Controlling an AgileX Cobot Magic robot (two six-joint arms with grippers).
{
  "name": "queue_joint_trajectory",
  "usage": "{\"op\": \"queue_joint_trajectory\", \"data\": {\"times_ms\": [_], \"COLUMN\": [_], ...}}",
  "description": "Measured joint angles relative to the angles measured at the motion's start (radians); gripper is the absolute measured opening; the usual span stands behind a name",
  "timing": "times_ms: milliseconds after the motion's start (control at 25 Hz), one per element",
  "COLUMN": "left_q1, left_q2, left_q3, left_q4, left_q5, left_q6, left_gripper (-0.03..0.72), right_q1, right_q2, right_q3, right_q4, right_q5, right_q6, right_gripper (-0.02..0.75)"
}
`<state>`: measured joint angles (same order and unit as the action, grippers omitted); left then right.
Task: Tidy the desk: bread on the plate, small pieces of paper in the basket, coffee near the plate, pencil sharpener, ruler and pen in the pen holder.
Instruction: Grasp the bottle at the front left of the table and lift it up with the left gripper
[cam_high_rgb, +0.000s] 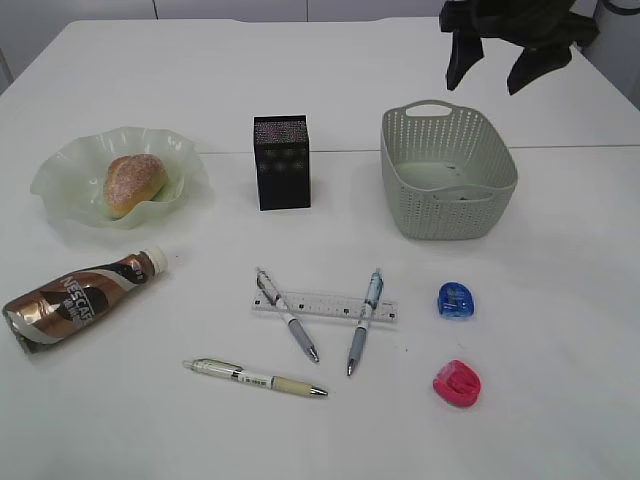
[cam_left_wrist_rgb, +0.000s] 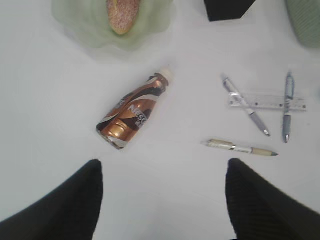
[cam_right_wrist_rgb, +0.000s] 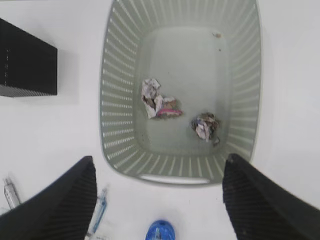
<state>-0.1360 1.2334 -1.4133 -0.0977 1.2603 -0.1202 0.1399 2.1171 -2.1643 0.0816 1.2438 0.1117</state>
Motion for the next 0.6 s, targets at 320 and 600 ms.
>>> {"op": "queue_joint_trajectory", "data": {"times_ms": [320,600], "left_q1": [-0.028,-0.098], "left_q2": [0.249,0.465], "left_q3": [0.000,0.000], "left_q4": [0.143,0.175], "left_q5": [-0.008,-0.027], "left_q6": [0.166,0.352], "left_gripper": [0.559,0.559], "right_q1": [0.000,0.000], "right_q2": [-0.166,-0.250], "right_q3": [0.246,0.315], "right_q4": [0.024,0.029], "right_q5": [0.006,0.010], "right_q6": [0.000,-0.001], "right_gripper": [0.577,0.576]}}
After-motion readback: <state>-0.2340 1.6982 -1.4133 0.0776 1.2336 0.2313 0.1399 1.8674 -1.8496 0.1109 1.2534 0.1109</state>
